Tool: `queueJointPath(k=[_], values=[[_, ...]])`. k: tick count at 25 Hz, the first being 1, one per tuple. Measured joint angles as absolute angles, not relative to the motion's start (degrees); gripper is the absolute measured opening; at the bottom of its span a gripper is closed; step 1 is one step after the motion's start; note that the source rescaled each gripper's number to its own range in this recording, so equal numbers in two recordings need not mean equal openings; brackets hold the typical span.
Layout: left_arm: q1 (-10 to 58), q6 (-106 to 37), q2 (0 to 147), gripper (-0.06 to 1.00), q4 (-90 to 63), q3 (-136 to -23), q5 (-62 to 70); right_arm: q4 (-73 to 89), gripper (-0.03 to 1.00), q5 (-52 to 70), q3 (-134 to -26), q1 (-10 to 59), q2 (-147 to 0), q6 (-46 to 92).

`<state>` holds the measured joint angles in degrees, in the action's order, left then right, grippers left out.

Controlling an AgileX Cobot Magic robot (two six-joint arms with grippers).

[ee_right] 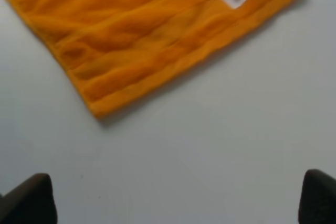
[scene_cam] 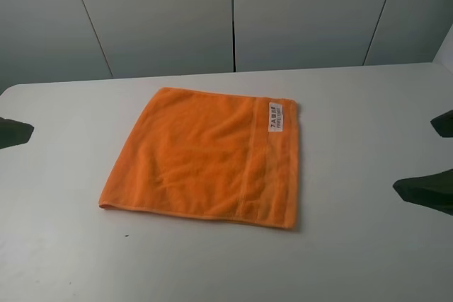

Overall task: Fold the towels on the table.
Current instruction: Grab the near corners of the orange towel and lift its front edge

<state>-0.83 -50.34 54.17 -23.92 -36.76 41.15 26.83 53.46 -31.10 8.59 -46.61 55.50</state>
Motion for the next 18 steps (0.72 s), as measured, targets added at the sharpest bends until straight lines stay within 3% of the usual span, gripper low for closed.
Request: queueJointPath(k=[4,8,18], values=[[1.97,-56.99,66.73,1.0,-23.92,-41.13,40.71,27.73,1.0,47.08,-32.66,16.67,-58.29,59.29],[9.21,-63.97,74.94,1.0,-21.83,-44.75,40.43,23.36,1.0,43.9,-36.15,26.49,-68.35,59.4],[21.79,-65.9,85.34,1.0,-7.57,-45.93,41.4,18.62,1.0,40.04,-37.63,44.61,-83.12,58.49]])
